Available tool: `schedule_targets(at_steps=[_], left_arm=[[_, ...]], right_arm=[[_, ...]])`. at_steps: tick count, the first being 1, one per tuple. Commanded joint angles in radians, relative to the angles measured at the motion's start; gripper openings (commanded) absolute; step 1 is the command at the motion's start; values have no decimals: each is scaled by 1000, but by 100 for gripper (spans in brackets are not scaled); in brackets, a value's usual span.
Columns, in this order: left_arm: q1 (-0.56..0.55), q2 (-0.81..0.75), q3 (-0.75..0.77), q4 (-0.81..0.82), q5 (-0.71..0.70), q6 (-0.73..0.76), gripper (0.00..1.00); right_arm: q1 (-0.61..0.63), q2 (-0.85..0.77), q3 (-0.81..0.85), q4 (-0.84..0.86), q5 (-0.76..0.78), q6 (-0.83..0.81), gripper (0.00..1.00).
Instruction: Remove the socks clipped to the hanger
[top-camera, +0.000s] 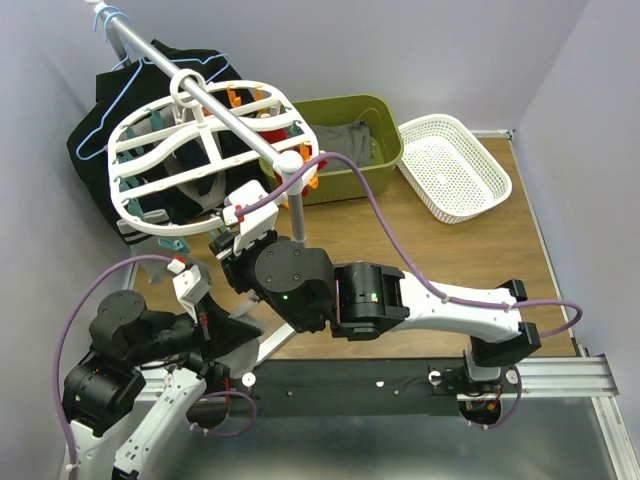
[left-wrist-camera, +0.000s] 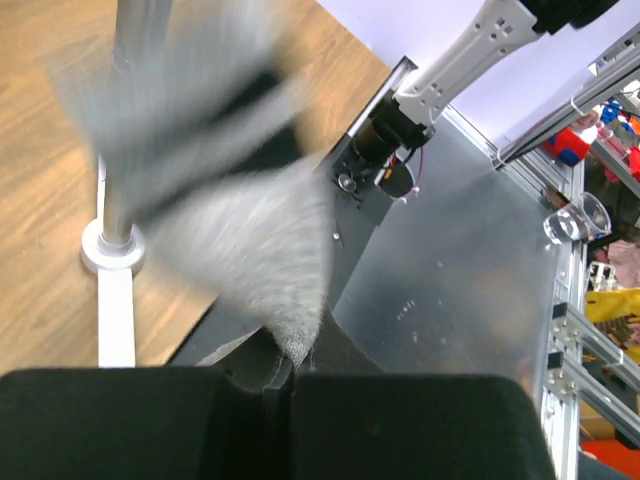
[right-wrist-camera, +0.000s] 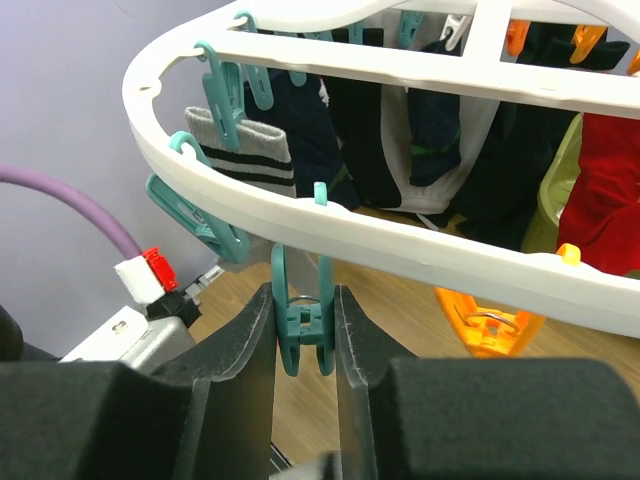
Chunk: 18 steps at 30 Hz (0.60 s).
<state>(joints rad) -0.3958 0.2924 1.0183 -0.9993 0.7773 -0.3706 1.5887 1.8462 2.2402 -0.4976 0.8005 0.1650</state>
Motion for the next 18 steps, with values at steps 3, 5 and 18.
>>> schedule_targets(at_steps=[3, 5, 18], left_arm=[[-2, -35, 6, -33, 56, -10, 0], [-2, -24, 23, 0, 56, -17, 0], [0, -41, 86, 185, 142, -39, 0]], right_arm=[[-6, -24, 9, -4, 36, 13, 1], [-4, -25, 3, -25, 28, 37, 6], [-4, -238, -263, -206, -213, 329, 78]])
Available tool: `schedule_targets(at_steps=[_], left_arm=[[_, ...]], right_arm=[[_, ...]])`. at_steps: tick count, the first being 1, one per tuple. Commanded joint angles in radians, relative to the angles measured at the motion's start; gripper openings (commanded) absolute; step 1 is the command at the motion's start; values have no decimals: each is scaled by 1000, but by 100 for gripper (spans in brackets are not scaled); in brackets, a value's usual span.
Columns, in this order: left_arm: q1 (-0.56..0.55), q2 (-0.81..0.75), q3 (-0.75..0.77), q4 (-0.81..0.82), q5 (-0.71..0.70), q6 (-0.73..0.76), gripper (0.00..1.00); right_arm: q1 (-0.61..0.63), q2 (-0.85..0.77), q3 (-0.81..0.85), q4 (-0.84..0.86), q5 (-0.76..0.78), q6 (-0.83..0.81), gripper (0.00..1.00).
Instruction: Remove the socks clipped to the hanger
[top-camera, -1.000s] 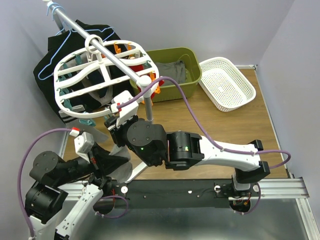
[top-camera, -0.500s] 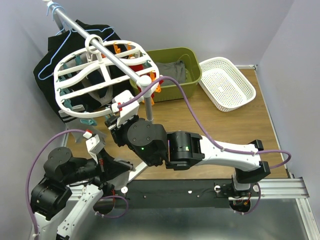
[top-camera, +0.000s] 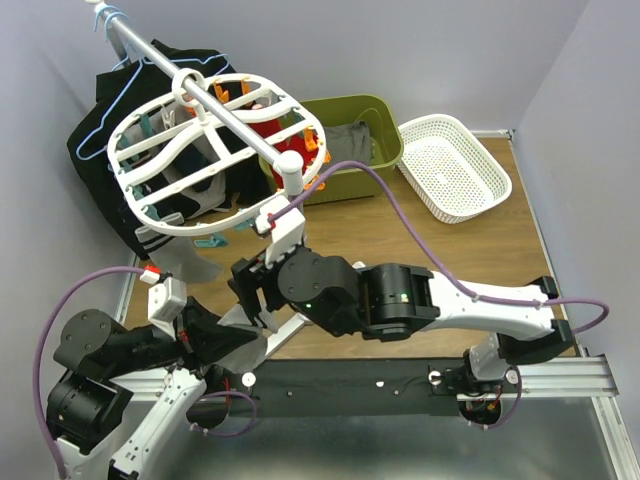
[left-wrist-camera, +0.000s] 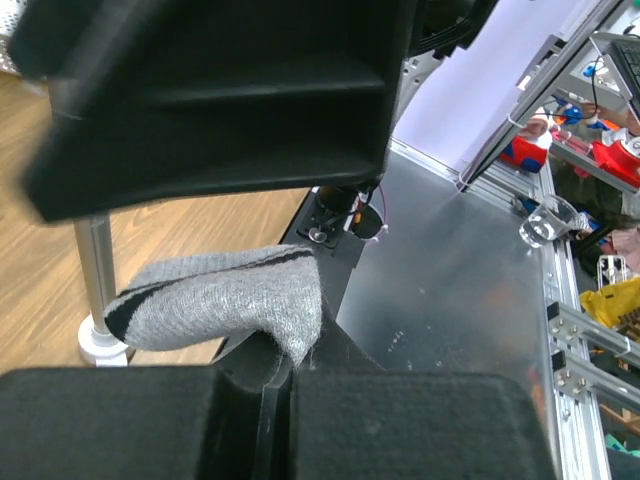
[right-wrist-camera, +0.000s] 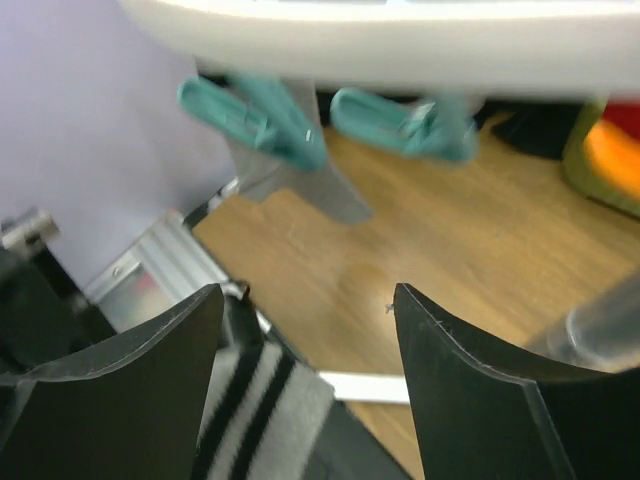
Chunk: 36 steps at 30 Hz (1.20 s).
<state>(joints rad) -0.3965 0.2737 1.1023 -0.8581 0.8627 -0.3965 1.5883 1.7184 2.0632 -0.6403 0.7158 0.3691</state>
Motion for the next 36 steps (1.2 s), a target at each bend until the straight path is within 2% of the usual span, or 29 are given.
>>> schedule_targets(at_steps=[1, 4, 6, 9, 13, 18, 24, 27, 30, 31, 33, 34, 36], left_arm=[[-1, -22, 1, 45, 61, -15, 0], [-2, -19, 1, 48, 62, -15, 0], [-2, -16, 2, 50, 59, -18, 0], [-2, -16, 1, 56, 65, -19, 0], [-2, -24, -16, 93, 97, -44, 0], [-2, -31, -27, 128, 122, -71, 0], [-2, -41, -41, 142, 137, -90, 0], [-2, -44, -48, 152, 148, -100, 0], [-4, -44, -56, 154, 154, -102, 0], [-4, -44, -58, 156, 156, -104, 0], [-5, -42, -59, 157, 156, -105, 0], [-4, -42, -61, 157, 159, -107, 0], [-5, -41, -56, 162, 162, -108, 0]], right_arm=[[-4, -129, -107, -80, -163, 134, 79], [-2, -203, -161, -100, -292, 137, 83], [1, -255, -259, -98, -344, 125, 87], [-1, -370, -441, -12, -469, 82, 94], [-1, -465, -610, 229, -642, 7, 96], [-1, -378, -592, 275, -658, -45, 93], [-1, -304, -548, 301, -555, -99, 89], [-1, -318, -572, 350, -556, -111, 83], [1, -332, -594, 381, -561, -113, 68], [-1, -333, -595, 378, -555, -114, 57], [-1, -336, -606, 379, -550, -105, 44], [-1, -338, -610, 387, -550, -104, 32], [-1, -338, -617, 395, -550, -104, 20]])
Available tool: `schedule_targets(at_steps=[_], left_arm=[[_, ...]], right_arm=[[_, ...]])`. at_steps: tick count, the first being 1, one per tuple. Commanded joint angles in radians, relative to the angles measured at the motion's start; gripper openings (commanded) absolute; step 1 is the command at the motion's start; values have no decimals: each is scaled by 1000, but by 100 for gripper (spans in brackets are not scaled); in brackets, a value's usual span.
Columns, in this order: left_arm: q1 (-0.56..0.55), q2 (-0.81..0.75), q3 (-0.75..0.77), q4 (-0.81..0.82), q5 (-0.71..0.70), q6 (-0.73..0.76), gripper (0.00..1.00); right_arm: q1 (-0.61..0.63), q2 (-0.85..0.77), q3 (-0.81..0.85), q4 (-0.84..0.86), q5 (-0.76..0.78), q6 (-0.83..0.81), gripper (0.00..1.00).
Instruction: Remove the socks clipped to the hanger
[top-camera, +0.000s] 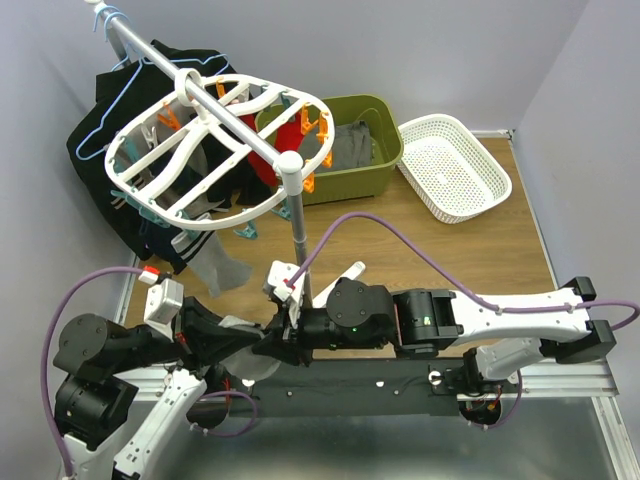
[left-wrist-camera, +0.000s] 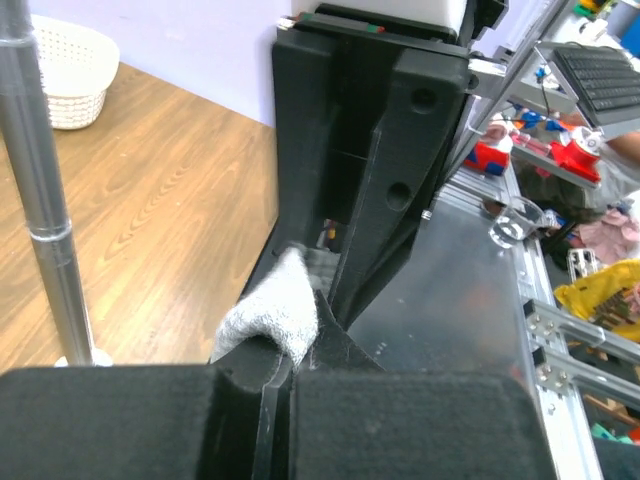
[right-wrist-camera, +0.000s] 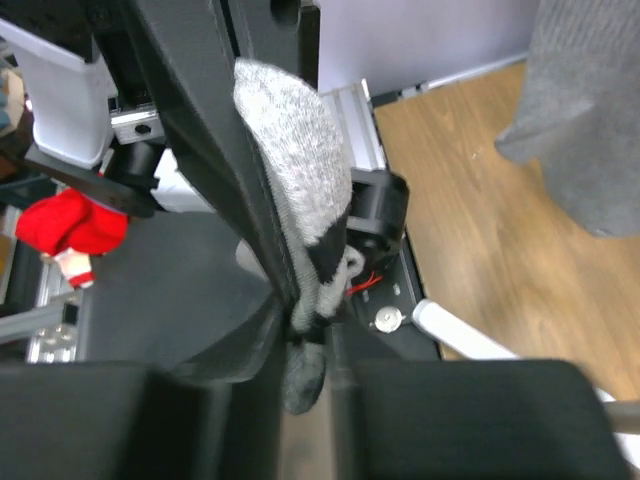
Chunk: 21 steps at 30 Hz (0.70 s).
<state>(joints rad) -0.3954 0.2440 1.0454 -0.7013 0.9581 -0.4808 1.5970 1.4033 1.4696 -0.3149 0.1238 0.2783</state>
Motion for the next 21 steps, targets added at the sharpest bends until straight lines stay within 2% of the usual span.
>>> schedule_targets(at_steps=[1, 2, 4, 9, 11, 13, 16, 17, 21], left_arm=[[-7, -9, 2, 6, 65, -24, 2], [-7, -8, 5, 6, 64, -22, 9], [-7, -5, 7, 6, 57, -19, 15], [-8, 9, 30, 7, 38, -1, 44], [-7, 14, 45, -6, 4, 14, 56], [-7, 18, 68, -24, -48, 42, 61], [-8, 26, 113, -68, -139, 79, 61], [-8, 28, 125, -78, -207, 88, 61], [-8, 43, 188, -113, -379, 114, 59]], right_arm=[[-8, -21, -26, 68, 40, -11, 11], [-9, -18, -26, 65, 42, -11, 6], [-9, -17, -26, 47, 51, -10, 1], [-9, -26, -31, 27, 89, 5, 1], [-11, -24, -25, -13, 164, 22, 1], [-17, -21, -22, -96, 215, 70, 1], [-20, -26, -54, -203, 316, 151, 1], [-20, -41, -70, -223, 353, 172, 1], [-26, -122, -225, -257, 398, 303, 1]])
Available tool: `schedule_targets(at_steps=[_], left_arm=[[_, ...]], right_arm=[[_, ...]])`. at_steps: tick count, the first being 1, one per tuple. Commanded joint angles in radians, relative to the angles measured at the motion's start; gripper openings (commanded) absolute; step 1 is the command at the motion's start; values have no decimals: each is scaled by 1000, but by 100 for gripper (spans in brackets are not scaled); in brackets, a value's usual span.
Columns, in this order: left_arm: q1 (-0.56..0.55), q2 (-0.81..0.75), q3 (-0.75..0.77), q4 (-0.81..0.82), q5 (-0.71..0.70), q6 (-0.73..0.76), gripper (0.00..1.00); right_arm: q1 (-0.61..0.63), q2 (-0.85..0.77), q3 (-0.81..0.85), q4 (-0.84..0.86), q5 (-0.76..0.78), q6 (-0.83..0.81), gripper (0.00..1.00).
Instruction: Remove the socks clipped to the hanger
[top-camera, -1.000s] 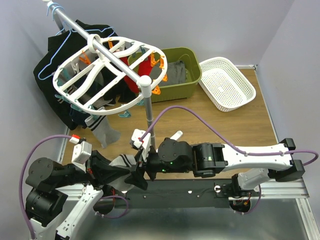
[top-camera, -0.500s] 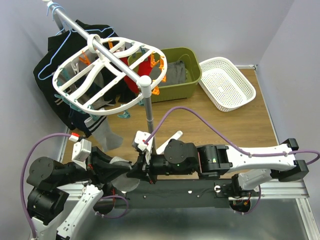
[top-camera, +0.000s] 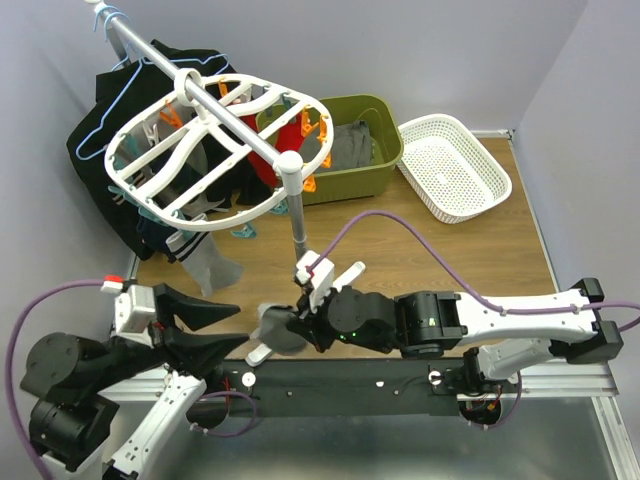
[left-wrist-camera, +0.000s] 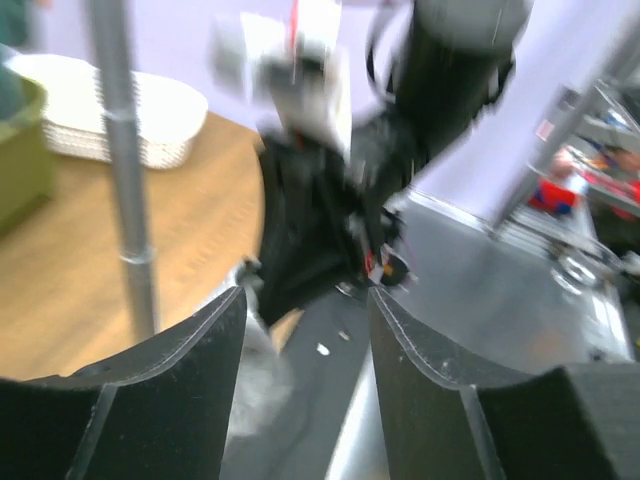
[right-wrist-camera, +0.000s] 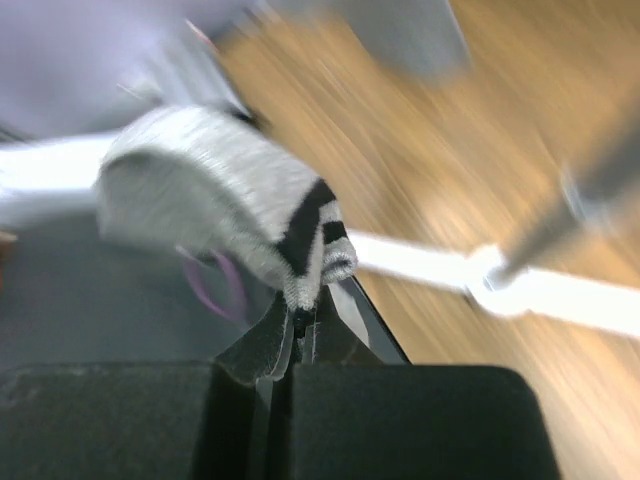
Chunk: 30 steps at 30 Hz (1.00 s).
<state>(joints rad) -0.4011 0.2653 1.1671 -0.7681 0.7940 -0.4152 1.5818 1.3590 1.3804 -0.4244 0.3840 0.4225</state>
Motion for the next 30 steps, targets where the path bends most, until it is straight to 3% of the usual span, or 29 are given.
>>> schedule_targets(at_steps=[1, 8, 12, 14, 17, 18, 24, 30], left_arm=[[-2, 26, 72, -51, -235, 53, 58], [-2, 40, 77, -43, -360, 72, 51], [-2, 22, 51, -16, -397, 47, 48], [-2, 14, 45, -5, -398, 39, 48], [-2, 8, 48, -8, -406, 35, 48], [-2, 5, 48, -10, -406, 35, 48], [-2, -6, 46, -7, -418, 33, 47], [-2, -26, 60, -7, -467, -3, 45]], right_arm=[[-13, -95, -192, -154, 142, 176, 1], [-66, -205, -337, -341, 306, 450, 1], [-294, -271, -389, -398, 296, 542, 1], [-388, -304, -393, -358, 274, 501, 1], [-625, -278, -356, -277, 181, 342, 1], [-761, -261, -339, -255, 150, 256, 1], [-1197, 16, -42, -215, 0, 1, 1], [-1382, 284, 386, -281, 27, -132, 1]])
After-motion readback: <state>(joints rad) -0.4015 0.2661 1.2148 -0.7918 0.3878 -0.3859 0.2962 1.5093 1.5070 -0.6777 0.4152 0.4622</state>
